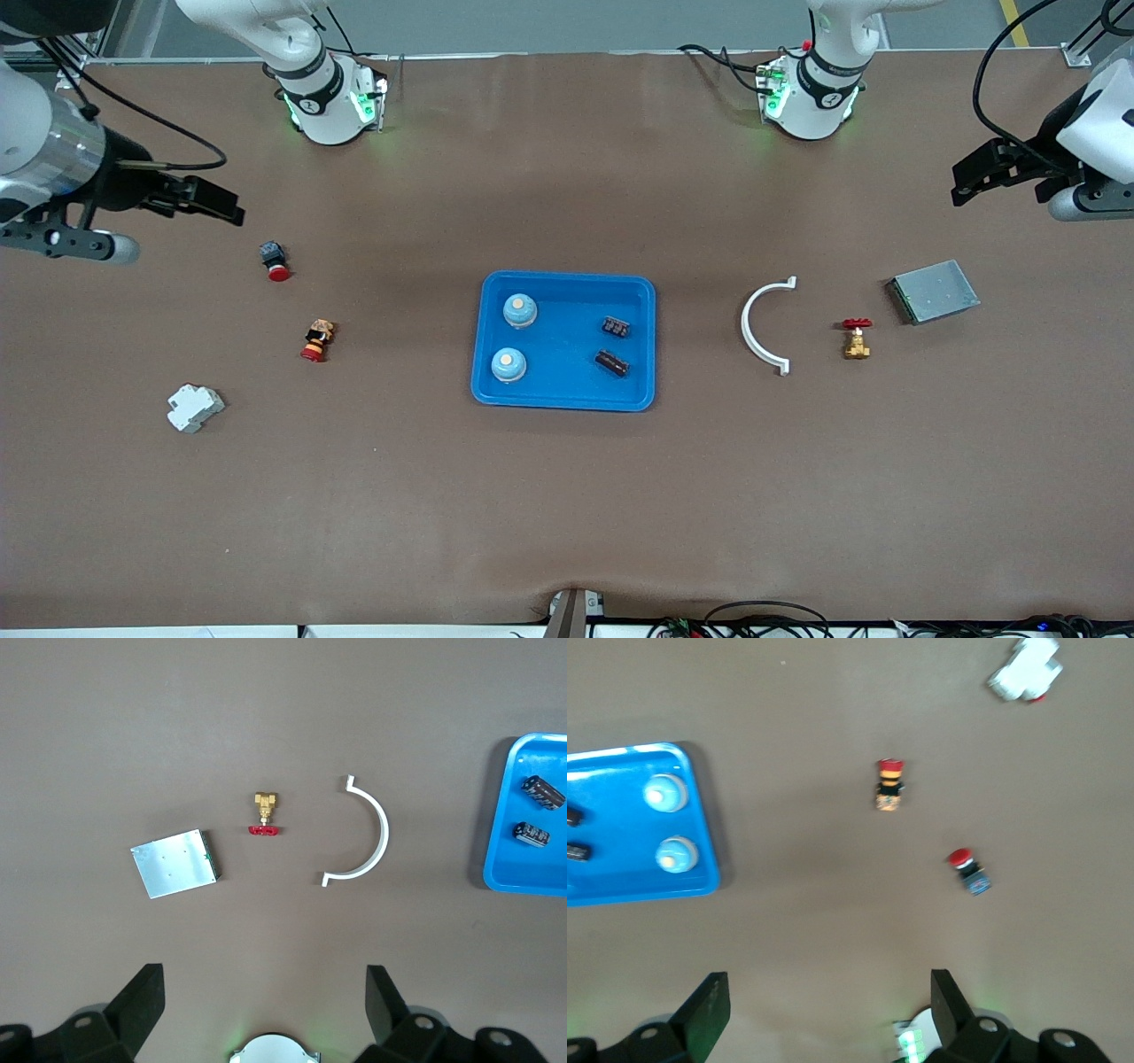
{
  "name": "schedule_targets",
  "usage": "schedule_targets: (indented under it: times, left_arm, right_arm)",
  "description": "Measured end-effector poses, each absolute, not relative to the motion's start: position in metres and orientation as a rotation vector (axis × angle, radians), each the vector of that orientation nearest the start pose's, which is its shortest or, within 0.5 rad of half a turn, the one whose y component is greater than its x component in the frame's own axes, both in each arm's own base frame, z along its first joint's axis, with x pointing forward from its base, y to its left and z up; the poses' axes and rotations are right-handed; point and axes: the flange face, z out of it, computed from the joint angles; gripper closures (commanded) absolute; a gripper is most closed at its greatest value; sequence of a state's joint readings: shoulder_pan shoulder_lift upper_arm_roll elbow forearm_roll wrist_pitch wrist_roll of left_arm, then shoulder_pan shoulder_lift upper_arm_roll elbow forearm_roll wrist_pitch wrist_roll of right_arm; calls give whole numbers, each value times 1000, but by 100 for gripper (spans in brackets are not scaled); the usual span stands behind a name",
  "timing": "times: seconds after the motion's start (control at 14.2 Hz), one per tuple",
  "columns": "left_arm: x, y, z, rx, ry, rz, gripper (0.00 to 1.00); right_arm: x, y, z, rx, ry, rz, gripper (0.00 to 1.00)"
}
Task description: Place electrolytic capacitor and blue bell in tray
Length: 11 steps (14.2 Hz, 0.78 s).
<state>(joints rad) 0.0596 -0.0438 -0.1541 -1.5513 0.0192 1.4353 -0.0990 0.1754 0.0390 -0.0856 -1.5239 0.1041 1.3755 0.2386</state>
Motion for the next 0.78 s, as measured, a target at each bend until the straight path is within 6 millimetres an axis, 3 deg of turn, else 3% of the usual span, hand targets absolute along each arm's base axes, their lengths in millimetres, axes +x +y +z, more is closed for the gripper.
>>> schedule_targets:
  times: [0.35,0.78]
  left_arm:
    - [528,-50,650,-3111,-10,59,0]
    - [533,-44,653,-3116,-27,-9,0]
  right_arm:
    - [546,-10,607,-3105,118,279,0]
    - [552,-35,614,-3184,169,185,0]
